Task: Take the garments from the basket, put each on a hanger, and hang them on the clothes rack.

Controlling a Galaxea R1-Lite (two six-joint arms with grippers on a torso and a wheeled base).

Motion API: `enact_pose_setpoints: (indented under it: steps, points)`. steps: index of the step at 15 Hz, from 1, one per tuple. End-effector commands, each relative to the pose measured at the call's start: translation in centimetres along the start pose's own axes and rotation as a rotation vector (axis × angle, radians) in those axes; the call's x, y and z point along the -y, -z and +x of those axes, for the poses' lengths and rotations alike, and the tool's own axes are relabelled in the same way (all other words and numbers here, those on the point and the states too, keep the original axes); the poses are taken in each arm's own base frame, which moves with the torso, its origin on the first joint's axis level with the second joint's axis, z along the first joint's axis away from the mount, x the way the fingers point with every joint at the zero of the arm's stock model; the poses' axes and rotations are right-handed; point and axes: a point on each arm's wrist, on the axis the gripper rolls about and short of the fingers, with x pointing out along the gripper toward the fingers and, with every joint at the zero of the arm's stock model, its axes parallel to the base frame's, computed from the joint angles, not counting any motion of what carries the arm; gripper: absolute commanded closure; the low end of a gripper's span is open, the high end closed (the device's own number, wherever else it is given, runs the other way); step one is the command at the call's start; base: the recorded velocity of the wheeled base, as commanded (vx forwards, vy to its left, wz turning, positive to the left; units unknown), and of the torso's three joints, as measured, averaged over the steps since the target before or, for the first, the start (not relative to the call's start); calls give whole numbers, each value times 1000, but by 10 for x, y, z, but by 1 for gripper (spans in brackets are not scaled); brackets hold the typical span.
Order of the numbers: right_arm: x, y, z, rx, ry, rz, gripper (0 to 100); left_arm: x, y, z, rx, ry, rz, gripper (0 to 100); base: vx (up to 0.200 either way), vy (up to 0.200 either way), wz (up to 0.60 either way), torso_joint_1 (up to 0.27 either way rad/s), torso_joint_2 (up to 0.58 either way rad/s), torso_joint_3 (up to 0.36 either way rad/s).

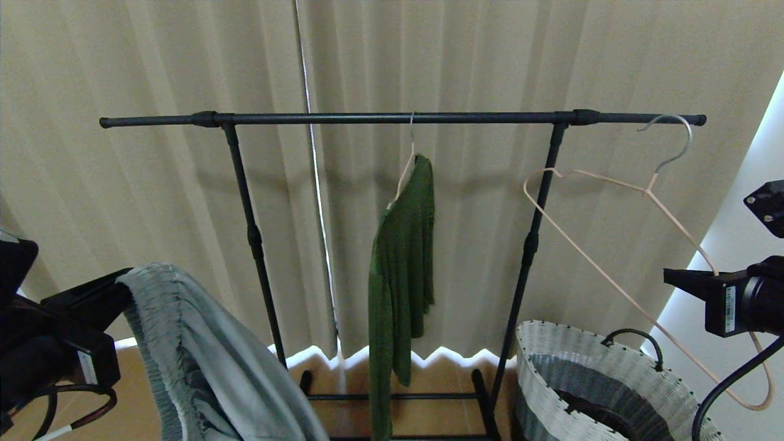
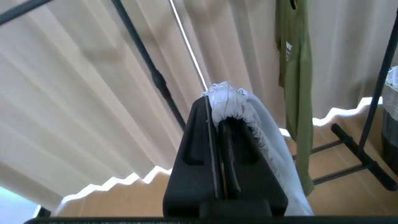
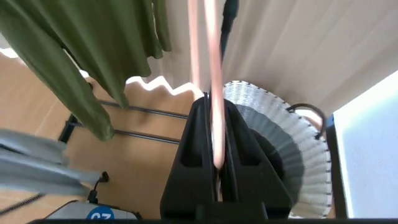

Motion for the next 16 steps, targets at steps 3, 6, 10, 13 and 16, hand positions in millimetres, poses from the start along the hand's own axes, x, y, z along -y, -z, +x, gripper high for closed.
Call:
enact_pose_setpoints:
  steps: [3,6,10,13,16]
  points:
    - [0,3,1,-10,0,1,100,0,0,0,-2,2,4,100,0,0,0,0,0,0]
    - [-2,4,1,-13,-19,-3,100,1,1,1,-5,3,4,100,0,0,0,0,0,0]
    - [-6,2,-11,26,-102,-1,100,2,2,5,-18,14,7,100,0,0,0,0,0,0]
    - [-17,0,-19,49,-210,-2,100,5,-3,20,-42,24,8,100,0,0,0,0,0,0]
    - [-27,-4,-21,85,-338,-24,100,3,-18,36,-30,12,5,100,0,0,0,0,0,0]
